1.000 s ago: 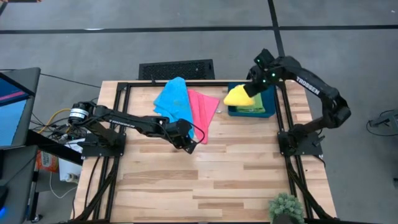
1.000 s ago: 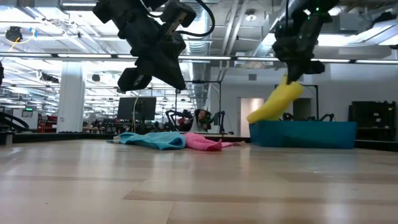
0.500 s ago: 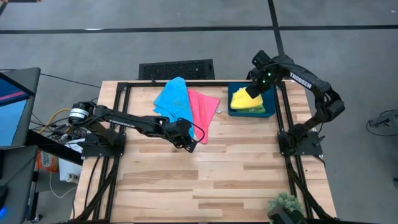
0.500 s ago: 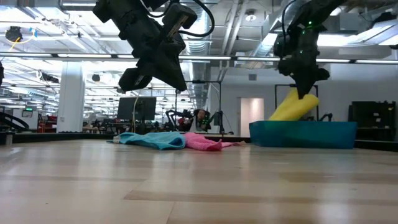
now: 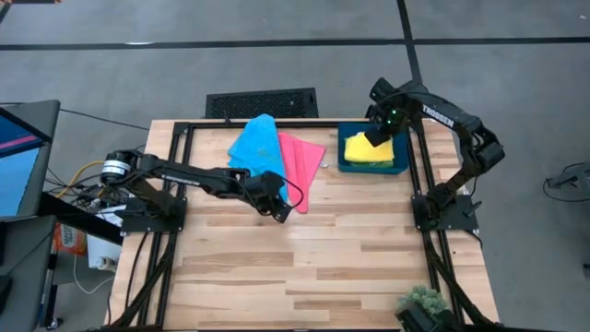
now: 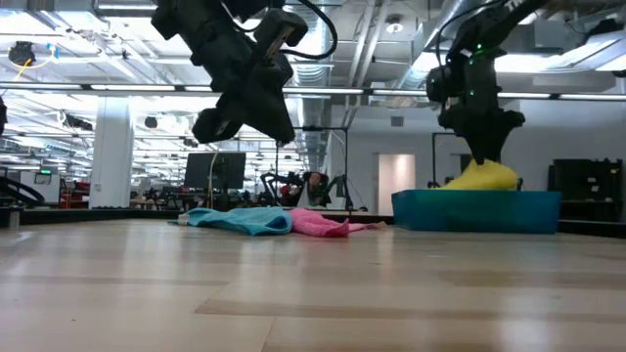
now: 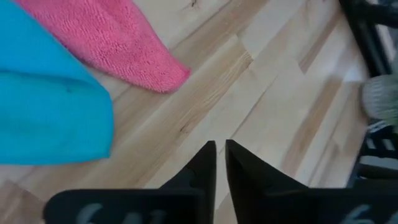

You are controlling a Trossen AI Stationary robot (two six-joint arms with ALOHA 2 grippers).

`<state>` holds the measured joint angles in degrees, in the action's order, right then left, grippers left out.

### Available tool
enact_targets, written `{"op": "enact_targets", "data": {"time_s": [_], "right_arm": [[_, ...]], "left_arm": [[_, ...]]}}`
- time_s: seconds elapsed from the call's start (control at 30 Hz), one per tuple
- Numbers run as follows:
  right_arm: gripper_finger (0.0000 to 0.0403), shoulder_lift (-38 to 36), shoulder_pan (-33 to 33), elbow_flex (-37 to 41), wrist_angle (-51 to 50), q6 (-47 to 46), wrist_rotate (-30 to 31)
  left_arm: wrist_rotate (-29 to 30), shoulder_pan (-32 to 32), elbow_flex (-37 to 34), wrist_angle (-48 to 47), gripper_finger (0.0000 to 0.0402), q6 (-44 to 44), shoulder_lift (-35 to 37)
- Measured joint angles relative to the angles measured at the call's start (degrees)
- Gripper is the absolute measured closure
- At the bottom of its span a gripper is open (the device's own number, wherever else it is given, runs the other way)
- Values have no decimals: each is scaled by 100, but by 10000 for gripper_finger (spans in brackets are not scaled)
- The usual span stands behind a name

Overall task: Fold microfiber towels
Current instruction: Put the yellow microfiber towel into the blue bin, then fold the pink microfiber towel

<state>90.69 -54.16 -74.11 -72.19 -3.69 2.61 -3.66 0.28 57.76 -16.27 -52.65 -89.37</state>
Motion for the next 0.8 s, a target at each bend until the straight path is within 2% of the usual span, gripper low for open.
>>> {"op": "enact_targets", "data": {"time_s": [0.13,0.27,0.33,0.4,0.47,0.5,0.57,0.67,0.8], "right_arm": [[184,-241,-124,-277,6,-86,339],[176,-574,-222,-527,128,-93,412],[176,-797,-178,-531,326,-70,-175],[178,-1049,-25,-531,699,-86,-1111],[180,-1330,301,-434,1289,-236,-1910],[181,-1477,558,-326,1627,-381,-2044],[182,-1709,1218,-7,2372,-760,-1881],[182,-1854,2359,663,3279,-1225,-1108],[182,-1548,3754,1533,4498,-1303,-211]], "left_arm": [[-509,438,2,-11,337,235,251],[-927,839,2,-14,307,486,621],[-1111,943,2,-11,298,789,823],[-1220,991,2,-7,293,1120,1039],[-1189,996,7,16,292,1378,1242],[-1116,996,7,5,292,1464,1340],[-1007,996,7,11,292,1579,1525],[-883,996,7,-135,291,1625,1803],[-761,996,7,-423,291,1625,2072]]}}
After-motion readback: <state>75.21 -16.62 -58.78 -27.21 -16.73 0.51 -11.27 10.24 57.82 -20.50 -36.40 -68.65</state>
